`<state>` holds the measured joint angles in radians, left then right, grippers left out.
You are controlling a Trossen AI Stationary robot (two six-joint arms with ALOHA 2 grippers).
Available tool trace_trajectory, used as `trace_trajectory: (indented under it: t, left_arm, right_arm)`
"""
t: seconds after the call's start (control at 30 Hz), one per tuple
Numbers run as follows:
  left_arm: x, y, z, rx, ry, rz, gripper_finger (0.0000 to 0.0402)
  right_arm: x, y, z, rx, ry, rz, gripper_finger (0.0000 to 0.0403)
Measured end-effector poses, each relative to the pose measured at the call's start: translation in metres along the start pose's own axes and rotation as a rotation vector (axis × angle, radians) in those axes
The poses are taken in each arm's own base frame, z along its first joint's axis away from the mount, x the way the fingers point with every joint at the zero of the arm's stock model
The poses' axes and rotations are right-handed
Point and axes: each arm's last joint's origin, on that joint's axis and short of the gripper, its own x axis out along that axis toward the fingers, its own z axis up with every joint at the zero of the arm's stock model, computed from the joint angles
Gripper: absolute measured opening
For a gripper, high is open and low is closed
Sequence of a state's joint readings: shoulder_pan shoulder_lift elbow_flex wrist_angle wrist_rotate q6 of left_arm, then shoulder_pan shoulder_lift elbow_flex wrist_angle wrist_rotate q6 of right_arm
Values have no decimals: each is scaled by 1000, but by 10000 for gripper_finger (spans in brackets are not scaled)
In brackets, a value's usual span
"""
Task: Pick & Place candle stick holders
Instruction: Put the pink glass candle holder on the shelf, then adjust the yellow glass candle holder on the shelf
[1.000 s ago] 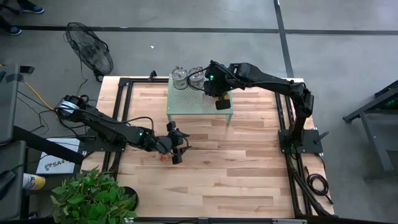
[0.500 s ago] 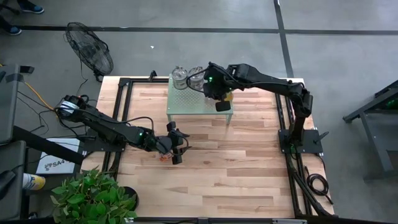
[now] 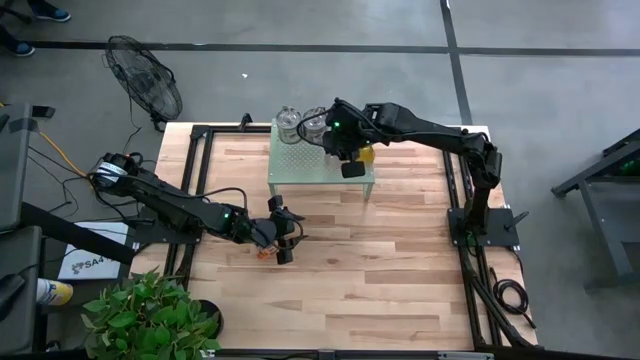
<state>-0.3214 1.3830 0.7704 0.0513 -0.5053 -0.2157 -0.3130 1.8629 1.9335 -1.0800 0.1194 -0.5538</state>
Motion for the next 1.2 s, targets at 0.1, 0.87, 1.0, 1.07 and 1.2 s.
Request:
trace_trajectory:
  t: [0.1, 0.87, 1.0, 1.07, 1.2]
  left_arm:
    - [0, 0, 0, 0, 0, 0, 230]
    - [0, 0, 0, 0, 1, 0, 230]
    - [0, 0, 0, 0, 2, -6, 230]
    - [0, 0, 0, 0, 2, -6, 230]
    - [0, 0, 0, -3, 3, -15, 230]
  right_arm:
    - [0, 0, -1, 2, 10, -3, 122]
    - [-55, 0, -8, 81, -11, -187, 181]
    - [-80, 2, -17, 160, -36, -196, 168]
    - [-89, 4, -23, 203, -28, -185, 148]
    - [-102, 10, -36, 261, 41, -165, 82]
